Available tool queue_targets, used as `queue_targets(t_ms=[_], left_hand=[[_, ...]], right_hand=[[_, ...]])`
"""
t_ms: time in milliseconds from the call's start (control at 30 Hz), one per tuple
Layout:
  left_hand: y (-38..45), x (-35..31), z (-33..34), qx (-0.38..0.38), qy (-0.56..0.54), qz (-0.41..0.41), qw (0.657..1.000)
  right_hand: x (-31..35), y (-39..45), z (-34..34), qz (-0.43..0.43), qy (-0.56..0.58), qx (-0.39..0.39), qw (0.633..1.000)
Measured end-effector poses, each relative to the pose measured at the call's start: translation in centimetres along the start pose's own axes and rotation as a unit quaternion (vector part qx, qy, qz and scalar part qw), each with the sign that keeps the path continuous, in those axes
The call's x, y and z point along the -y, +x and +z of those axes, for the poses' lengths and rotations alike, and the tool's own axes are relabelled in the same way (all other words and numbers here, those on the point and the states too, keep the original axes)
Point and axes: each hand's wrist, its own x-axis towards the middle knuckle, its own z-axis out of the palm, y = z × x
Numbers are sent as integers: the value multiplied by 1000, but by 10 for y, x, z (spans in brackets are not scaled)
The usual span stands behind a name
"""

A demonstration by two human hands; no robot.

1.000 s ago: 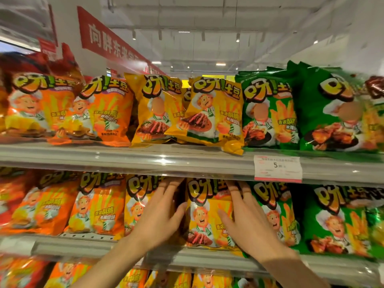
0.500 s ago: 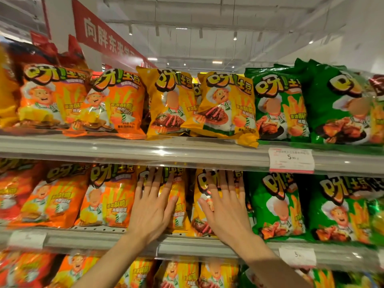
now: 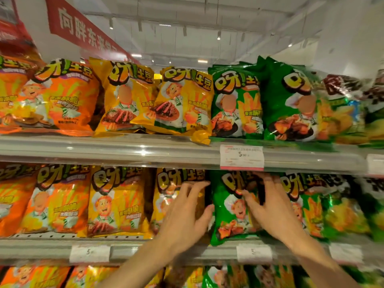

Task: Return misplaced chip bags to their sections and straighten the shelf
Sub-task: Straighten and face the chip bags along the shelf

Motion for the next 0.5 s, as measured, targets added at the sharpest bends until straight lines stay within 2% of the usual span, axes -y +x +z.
queue_targets(t_ms=[133, 233, 367, 500], left_hand=[[24, -22, 30, 79, -30, -57, 995], [39, -29, 43, 88, -47, -83, 992], [50, -29, 50, 71, -83, -124, 986], [53, -29, 52, 52, -118, -158, 979]], right_hand=[[-36, 22, -13, -7, 79, 163, 984], [-55, 39, -9, -13, 126, 244, 962], [-59, 45, -5, -44, 185, 260, 947], [-65, 42, 0, -55, 216, 209, 952]])
